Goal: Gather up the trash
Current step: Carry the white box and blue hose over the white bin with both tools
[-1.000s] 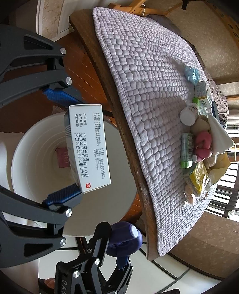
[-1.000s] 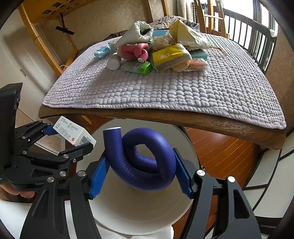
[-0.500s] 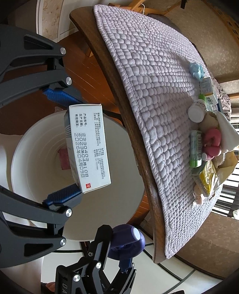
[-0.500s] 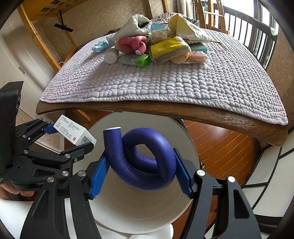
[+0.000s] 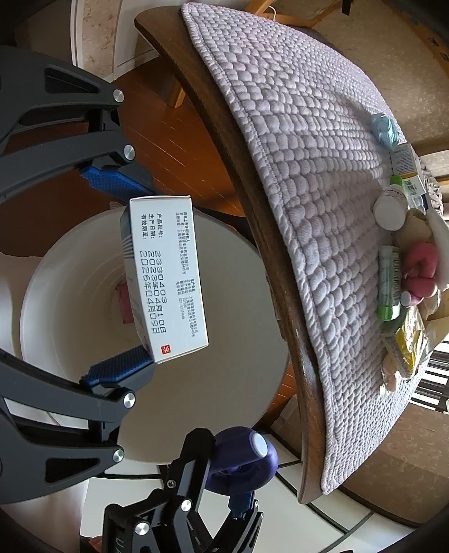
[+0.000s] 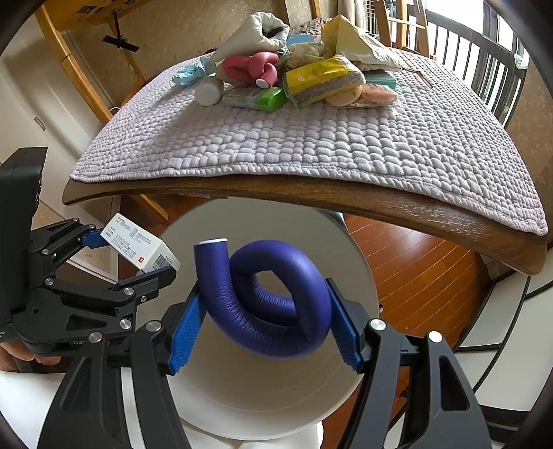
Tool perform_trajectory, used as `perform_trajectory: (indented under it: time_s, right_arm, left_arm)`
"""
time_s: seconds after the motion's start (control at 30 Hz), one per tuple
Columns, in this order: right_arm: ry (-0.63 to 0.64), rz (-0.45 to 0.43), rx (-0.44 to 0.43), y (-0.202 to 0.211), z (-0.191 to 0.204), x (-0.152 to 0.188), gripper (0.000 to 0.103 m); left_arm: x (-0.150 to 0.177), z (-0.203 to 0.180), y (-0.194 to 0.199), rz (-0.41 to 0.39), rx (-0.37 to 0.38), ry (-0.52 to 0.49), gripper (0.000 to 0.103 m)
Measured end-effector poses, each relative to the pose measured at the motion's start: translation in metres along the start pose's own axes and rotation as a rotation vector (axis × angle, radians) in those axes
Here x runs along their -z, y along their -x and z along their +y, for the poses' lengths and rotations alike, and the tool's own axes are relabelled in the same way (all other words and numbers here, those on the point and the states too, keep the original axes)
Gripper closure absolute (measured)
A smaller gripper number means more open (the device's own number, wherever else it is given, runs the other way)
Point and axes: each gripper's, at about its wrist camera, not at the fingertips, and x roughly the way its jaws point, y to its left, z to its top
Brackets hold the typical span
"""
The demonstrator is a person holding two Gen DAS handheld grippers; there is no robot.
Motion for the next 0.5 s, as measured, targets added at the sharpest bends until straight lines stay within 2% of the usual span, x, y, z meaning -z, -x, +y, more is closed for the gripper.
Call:
perform_trajectory:
  time_s: [0.5]
  right_arm:
    - [-0.001, 0.026, 0.003, -0.019, 0.008, 0.000, 0.038]
  left_arm:
    - [0.016, -0.012, -0.029, 0.030, -0.008, -0.002, 0.025]
